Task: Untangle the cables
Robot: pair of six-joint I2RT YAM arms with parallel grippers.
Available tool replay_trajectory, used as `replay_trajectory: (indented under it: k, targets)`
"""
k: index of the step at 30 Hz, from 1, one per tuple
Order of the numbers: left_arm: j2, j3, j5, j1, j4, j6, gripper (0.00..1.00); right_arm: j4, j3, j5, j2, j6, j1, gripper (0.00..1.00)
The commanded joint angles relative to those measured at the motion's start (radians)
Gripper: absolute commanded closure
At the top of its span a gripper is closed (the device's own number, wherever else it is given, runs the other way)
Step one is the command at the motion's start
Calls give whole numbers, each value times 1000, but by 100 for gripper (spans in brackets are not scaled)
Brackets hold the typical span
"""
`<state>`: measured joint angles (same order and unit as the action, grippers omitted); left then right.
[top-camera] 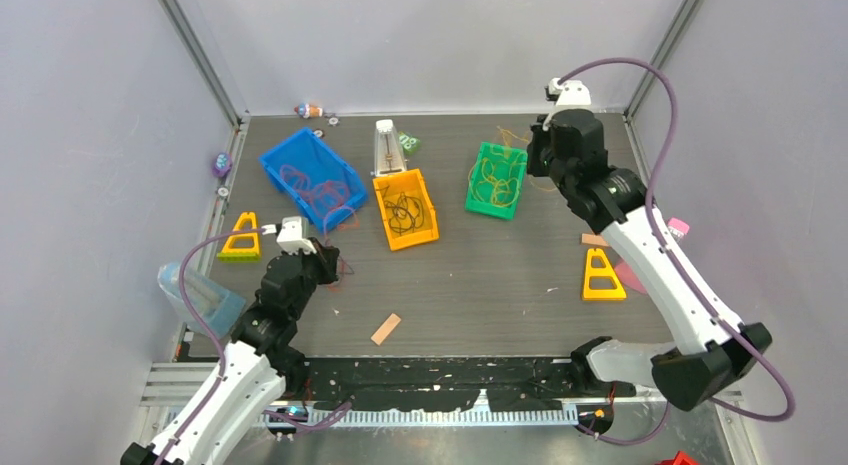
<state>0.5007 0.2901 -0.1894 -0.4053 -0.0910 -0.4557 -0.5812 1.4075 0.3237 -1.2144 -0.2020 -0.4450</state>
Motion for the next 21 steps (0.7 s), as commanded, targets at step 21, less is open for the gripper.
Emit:
replay_trajectory:
  k: [21]
  targets:
    - [21, 106, -16, 3, -87, -3, 100, 179, 113, 37, -399, -36, 45, 95]
